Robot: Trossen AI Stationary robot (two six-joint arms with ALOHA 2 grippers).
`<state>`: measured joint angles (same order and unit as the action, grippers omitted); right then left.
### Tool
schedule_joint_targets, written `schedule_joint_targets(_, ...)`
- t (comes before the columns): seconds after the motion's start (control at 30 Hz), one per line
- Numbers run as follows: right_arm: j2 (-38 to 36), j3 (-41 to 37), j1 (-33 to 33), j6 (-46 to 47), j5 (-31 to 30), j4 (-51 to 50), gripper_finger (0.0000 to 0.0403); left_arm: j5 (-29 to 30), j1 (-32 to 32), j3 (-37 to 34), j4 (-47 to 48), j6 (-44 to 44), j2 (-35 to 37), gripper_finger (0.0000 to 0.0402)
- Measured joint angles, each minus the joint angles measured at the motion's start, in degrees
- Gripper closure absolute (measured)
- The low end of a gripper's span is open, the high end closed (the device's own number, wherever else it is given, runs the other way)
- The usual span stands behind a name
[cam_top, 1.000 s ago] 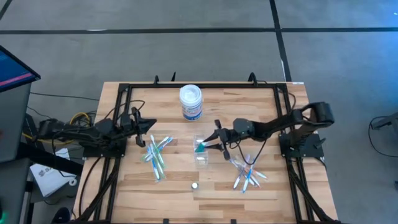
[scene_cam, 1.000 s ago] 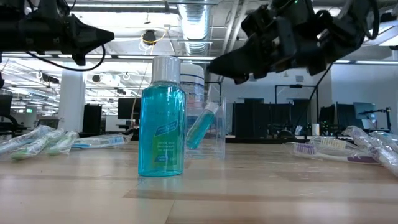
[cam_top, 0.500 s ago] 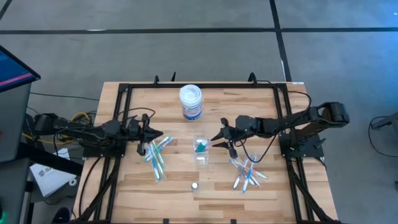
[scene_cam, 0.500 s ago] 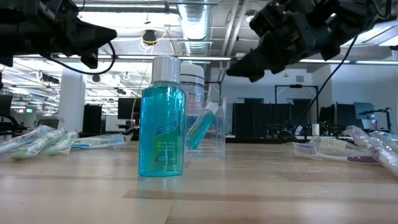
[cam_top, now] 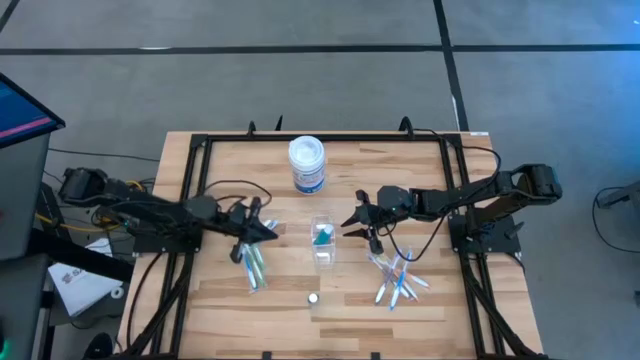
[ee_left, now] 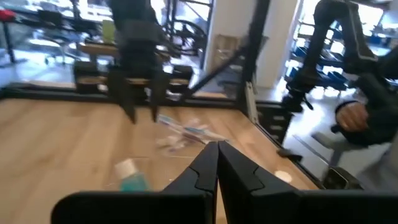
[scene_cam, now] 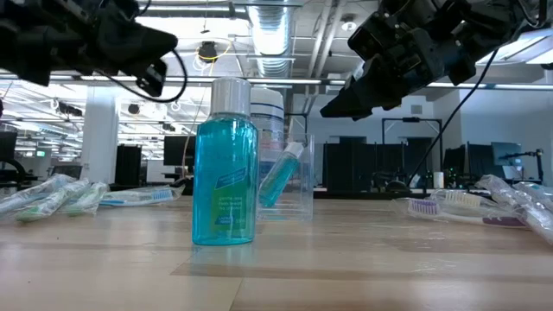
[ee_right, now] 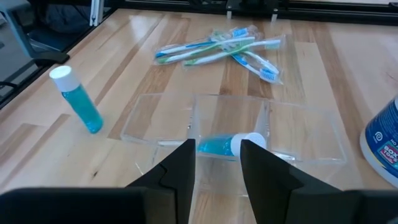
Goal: Pick & Place toothbrushing station
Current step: Put the blue mouthwash into the Transparent organizer
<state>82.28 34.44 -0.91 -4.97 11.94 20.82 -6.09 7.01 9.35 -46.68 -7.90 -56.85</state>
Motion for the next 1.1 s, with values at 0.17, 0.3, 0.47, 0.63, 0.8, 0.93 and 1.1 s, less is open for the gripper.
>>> schedule_joint_targets(0.17, 0.00, 0.00, 0.00, -0.02, -0.02, -0.35, 0.0284, 0.00, 4.50, 4.30, -0.12, 0.05, -7.39, 0.0400)
schedule_joint_targets(0.3, 0.00, 0.00, 0.00, -0.02, -0.02, -0.41, 0.0284, 0.00, 7.70, 7.83, -0.24, 0.46, -12.31, 0.0400)
schedule_joint_targets(0.47, 0.00, 0.00, 0.00, -0.02, -0.01, -0.57, 0.0285, 0.00, 10.35, 11.08, -0.39, 0.50, -17.85, 0.0400)
schedule_joint_targets(0.63, 0.00, 0.00, 0.02, -0.02, -0.02, -0.74, 0.0285, 0.00, 11.71, 13.57, -0.91, -0.48, -23.30, 0.0400)
schedule_joint_targets(0.8, 0.00, 0.00, 0.02, -0.02, -0.02, -1.02, 0.0285, 0.00, 13.26, 15.87, -1.32, -1.38, -27.49, 0.0400)
schedule_joint_targets(0.93, 0.00, 0.00, 0.02, -0.02, -0.02, -1.14, 0.0285, 0.01, 13.91, 16.99, -1.38, -1.38, -30.46, 0.0400)
schedule_joint_targets(1.1, 0.00, 0.00, 0.00, -0.02, -0.02, -1.24, 0.0285, 0.00, 14.18, 18.54, -1.55, -1.57, -33.03, 0.0396)
